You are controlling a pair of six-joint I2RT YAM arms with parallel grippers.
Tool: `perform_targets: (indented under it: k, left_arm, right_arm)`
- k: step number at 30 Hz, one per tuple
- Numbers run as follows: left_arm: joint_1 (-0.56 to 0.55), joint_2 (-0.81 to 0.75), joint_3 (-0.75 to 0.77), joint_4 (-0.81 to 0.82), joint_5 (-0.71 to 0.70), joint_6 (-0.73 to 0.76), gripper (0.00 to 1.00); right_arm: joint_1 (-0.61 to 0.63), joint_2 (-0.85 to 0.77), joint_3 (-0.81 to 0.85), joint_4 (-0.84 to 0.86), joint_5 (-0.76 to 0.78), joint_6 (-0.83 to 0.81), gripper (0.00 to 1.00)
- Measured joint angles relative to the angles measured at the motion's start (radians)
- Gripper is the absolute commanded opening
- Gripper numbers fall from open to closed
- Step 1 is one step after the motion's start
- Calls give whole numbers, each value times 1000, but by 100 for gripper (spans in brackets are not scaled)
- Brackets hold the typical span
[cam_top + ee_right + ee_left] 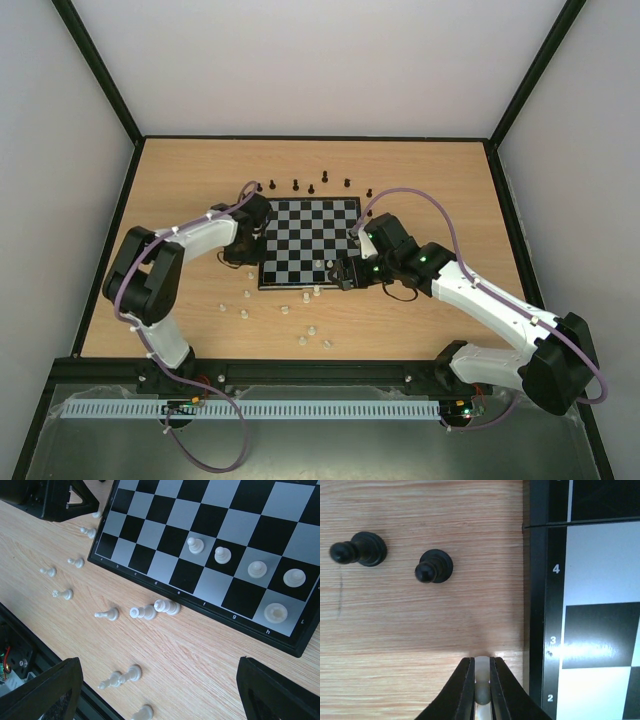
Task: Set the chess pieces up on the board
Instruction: Pick up the chess piece at the center of the board, then place the chess piece on the chessboard.
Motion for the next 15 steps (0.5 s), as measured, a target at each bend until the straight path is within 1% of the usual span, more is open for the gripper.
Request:
perform_targets:
  k: [4,8,15]
  left_arm:
    - [-1,-35,5,-34,-5,3,6]
    - [-12,-74,60,-81,-12,12,6]
    - [-100,-84,172,-129,-14,26,6]
  right_arm:
    - [0,0,0,0,5,0,85]
    - [1,0,0,-2,11,0,85]
    - [1,-22,14,-50,68,0,86]
